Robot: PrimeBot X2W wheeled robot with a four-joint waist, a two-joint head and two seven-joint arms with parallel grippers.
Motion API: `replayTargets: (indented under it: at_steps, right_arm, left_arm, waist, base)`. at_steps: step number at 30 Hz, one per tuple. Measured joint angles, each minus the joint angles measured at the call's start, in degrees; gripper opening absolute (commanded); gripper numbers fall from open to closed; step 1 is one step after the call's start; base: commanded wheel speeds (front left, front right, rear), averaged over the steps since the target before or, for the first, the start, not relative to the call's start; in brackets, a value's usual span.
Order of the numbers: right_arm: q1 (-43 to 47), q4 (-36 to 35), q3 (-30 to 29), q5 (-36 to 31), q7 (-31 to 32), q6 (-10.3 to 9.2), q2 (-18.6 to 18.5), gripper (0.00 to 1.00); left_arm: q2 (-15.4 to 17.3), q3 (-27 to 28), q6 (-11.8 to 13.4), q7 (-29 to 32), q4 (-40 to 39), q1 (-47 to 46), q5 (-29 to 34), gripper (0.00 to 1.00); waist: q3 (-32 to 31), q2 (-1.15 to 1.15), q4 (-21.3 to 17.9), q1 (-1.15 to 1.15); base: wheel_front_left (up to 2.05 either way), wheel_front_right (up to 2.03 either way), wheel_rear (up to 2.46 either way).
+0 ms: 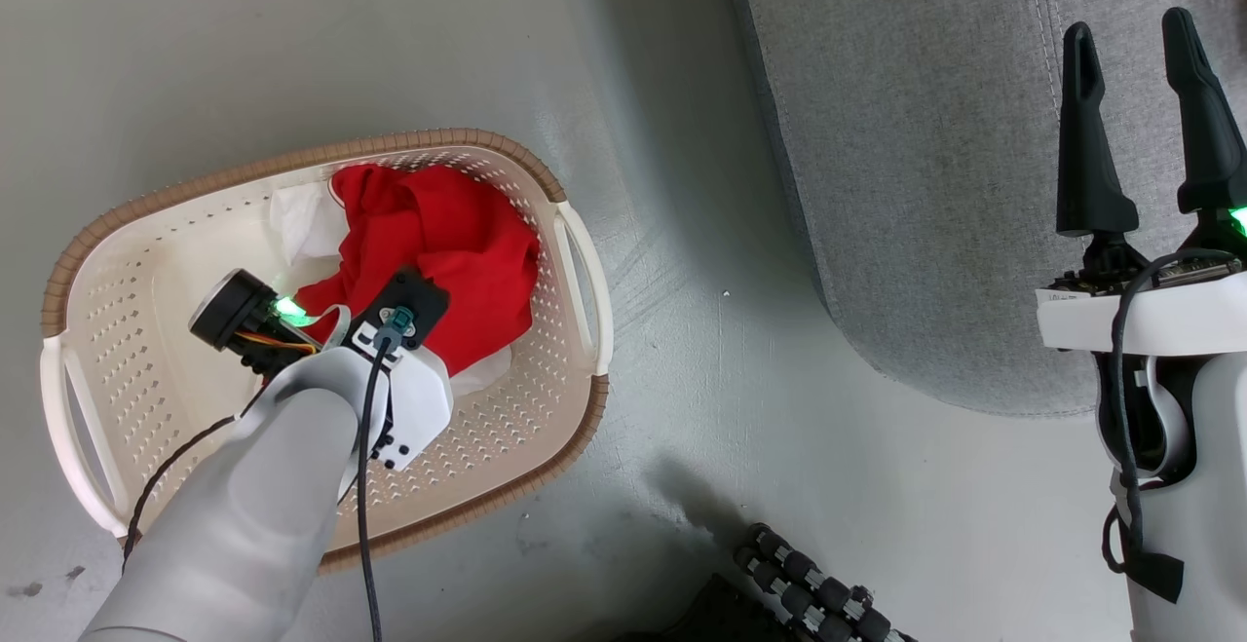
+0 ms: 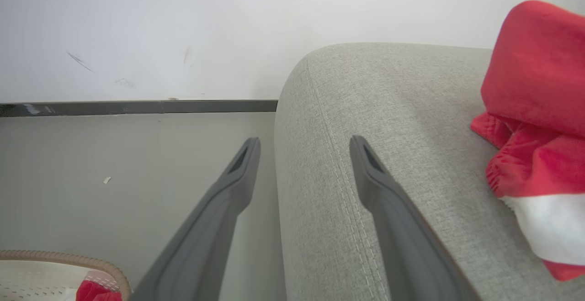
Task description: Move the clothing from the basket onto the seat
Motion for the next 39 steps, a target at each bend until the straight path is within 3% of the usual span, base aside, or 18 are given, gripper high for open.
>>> replayTargets:
  at_steps: [23,39]
  right_arm:
    - [-3.49,1.22,0.47,-0.62,-0.01,0.0,0.0,1.0]
    - [-4.26,2.29,1.6,-3.93,-0.01,0.0,-0.21,1.0]
  left_arm:
    - [-0.53,-0.54,-0.38,-8.1,-8.37,1.53,-0.46,0.0]
    - [-0.12,6.05,4.65,-8.77,-27.31,5.63,-3.72,0.0]
  waist:
    - [-1.88,0.0,2.95,0.0]
    - [-6.69,0.0,7.19,0.0]
  base:
    - [0.0,0.0,0.0]
    - [0.0,0.0,0.0]
